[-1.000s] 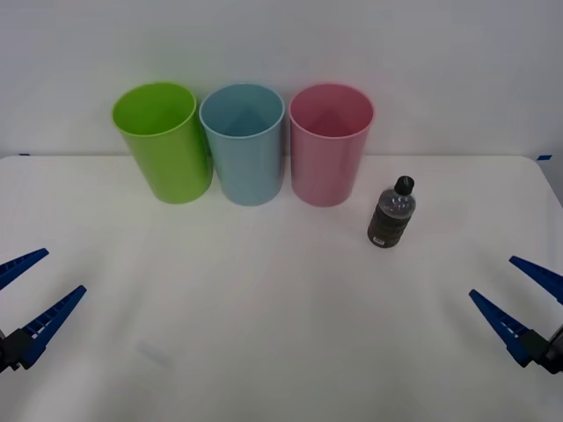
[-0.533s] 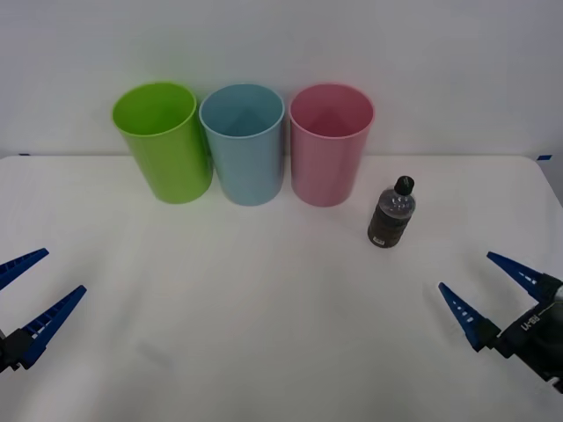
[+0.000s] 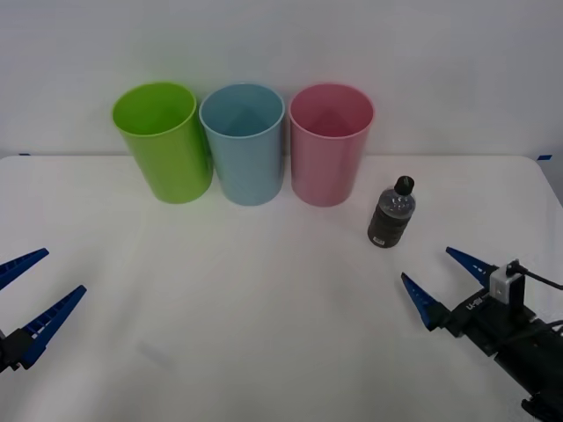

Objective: Grasp the object on the table and drop it into the matching bin: aluminum can to the light blue bin, PET bottle to the pink bin.

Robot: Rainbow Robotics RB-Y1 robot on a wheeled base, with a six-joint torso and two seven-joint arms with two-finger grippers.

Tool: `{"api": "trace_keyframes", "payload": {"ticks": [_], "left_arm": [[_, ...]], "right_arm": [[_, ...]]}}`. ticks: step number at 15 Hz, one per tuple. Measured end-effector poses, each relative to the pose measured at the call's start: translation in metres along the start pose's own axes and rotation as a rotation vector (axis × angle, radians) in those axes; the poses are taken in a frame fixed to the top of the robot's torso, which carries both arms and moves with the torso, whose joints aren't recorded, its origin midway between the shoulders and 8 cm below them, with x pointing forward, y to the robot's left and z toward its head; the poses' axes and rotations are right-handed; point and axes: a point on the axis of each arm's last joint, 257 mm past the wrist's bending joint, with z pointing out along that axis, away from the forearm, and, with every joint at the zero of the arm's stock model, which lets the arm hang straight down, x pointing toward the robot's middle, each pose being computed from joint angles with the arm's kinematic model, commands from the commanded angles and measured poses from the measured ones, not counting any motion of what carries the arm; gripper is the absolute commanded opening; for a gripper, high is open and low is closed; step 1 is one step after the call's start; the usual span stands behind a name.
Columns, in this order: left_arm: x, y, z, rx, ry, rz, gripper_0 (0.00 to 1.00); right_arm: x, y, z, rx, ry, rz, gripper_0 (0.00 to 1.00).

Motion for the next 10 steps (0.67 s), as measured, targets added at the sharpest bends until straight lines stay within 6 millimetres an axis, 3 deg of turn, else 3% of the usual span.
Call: {"api": "trace_keyframes", "payload": {"ticks": [5, 10], "left_arm": [[0.0, 0.0, 0.0, 0.0, 0.0, 0.0, 1.0], [0.0, 0.0, 0.0, 0.0, 0.0, 0.0, 1.0]], "right_arm": [[0.002, 0.006, 0.039, 0.049, 0.016, -0.022, 1.0], [0.003, -0.004, 0.079, 0.096, 0.022, -0.028, 1.0]]}}
